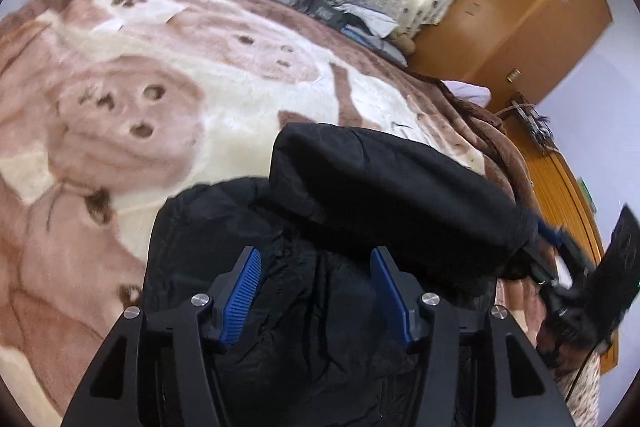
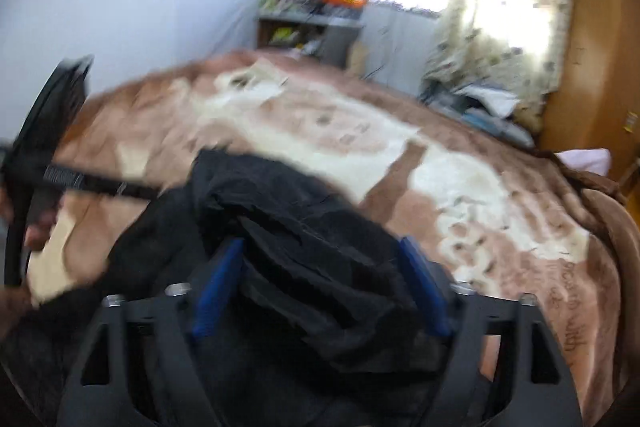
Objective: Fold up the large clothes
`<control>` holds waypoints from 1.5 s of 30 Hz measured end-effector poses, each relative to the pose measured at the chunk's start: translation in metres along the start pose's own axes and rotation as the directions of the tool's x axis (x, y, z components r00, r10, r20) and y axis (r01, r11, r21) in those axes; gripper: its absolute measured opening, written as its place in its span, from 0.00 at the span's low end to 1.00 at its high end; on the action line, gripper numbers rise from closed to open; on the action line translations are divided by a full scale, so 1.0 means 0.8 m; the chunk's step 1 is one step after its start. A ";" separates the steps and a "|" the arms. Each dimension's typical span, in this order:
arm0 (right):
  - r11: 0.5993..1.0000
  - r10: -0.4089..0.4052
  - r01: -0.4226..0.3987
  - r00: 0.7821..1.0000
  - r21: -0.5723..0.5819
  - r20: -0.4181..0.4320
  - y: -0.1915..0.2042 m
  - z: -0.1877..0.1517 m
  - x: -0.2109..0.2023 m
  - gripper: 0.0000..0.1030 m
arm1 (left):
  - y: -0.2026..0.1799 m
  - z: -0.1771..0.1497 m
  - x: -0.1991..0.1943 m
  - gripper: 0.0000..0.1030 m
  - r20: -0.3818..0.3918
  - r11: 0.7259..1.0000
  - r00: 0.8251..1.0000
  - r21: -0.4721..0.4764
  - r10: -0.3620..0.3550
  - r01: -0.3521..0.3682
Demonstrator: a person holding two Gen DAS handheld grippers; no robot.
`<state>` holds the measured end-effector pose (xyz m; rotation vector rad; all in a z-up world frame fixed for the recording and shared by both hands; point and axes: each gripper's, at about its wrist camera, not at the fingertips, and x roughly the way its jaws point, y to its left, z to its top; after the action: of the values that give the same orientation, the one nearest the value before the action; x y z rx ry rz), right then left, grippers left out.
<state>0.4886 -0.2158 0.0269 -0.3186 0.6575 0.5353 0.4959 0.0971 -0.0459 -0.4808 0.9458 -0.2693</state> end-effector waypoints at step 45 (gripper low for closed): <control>0.938 -0.158 0.209 0.968 0.277 -0.196 -0.033 -0.208 0.071 0.56 | -0.019 -0.088 0.117 0.83 -0.154 0.959 0.955 0.172 0.253 -0.226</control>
<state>0.4597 -0.2896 -0.1319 -0.1412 0.8535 0.2247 0.4900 0.0246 -0.1394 -0.1998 1.1344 -0.1629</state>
